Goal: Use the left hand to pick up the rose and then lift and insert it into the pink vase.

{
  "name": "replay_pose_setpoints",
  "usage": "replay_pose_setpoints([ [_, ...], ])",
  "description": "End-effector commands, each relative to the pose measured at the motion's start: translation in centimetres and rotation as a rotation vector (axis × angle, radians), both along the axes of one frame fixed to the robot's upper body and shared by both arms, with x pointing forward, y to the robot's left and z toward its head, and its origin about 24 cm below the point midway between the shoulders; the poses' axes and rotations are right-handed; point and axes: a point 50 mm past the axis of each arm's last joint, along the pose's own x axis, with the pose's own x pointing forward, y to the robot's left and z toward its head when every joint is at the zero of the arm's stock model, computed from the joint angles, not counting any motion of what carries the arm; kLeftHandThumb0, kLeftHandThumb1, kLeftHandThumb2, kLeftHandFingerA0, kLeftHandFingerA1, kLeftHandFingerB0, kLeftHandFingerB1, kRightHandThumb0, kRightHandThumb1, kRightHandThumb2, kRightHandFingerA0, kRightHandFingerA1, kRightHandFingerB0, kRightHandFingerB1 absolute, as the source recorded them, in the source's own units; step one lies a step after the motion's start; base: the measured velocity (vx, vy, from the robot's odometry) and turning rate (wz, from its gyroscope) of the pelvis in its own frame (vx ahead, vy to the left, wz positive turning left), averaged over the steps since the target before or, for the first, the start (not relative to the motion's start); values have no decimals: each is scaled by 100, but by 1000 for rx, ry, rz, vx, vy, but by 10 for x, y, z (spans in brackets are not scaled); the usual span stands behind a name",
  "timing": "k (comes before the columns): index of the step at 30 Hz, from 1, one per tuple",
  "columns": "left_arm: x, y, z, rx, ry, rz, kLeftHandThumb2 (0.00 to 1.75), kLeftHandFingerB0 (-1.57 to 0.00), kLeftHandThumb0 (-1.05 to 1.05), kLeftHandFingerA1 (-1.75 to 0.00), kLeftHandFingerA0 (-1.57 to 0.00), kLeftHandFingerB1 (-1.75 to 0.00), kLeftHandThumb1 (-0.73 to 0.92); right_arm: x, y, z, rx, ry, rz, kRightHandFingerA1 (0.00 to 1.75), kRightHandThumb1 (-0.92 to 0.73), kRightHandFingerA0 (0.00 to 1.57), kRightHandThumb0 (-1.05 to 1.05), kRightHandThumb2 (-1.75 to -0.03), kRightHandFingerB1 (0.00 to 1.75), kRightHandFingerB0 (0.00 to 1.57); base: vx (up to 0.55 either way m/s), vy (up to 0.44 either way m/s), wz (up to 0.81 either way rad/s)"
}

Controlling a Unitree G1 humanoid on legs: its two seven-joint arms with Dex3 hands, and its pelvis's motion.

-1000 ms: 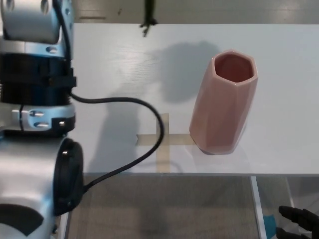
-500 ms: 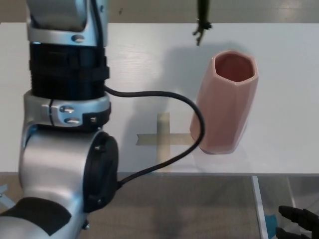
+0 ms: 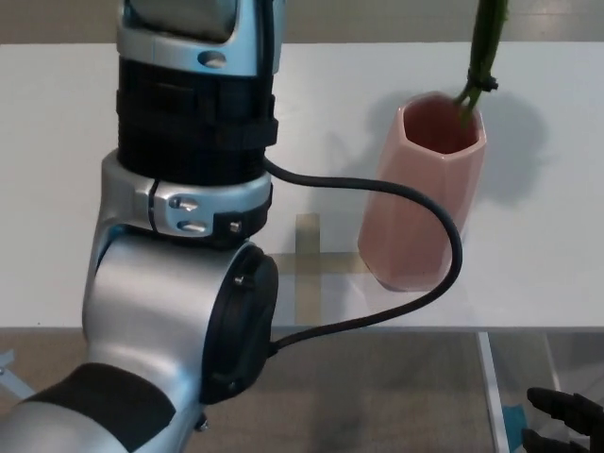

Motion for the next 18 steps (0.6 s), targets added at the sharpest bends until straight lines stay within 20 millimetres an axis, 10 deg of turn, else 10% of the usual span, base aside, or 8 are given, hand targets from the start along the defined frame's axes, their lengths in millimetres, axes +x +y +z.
replay_pose_setpoints([
  [1, -9, -8, 10, 11, 6, -46, 73, -81, -15, -159, -94, -92, 74, -7, -3, -4, -7, 31, -6, 50, -63, 61, -23, -58, 47, 55, 0, 0, 0],
  [2, -9, -8, 10, 12, 6, -46, 100, -79, -18, -131, -117, -89, 59, -7, -3, -4, -6, 31, -7, 50, -63, 61, -23, -58, 47, 55, 0, 0, 0],
  [4, -9, -8, 11, 14, 4, -48, 73, -80, -16, -158, -94, -93, 75, -6, -3, -4, -5, 30, -8, 50, -63, 61, -23, -58, 47, 55, 0, 0, 0],
  [18, -5, -6, 4, 32, 10, -20, 71, -83, -16, -158, -94, -89, 75, -5, -3, -3, 0, 25, -11, 50, -63, 61, -23, -58, 47, 55, 0, 0, 0],
])
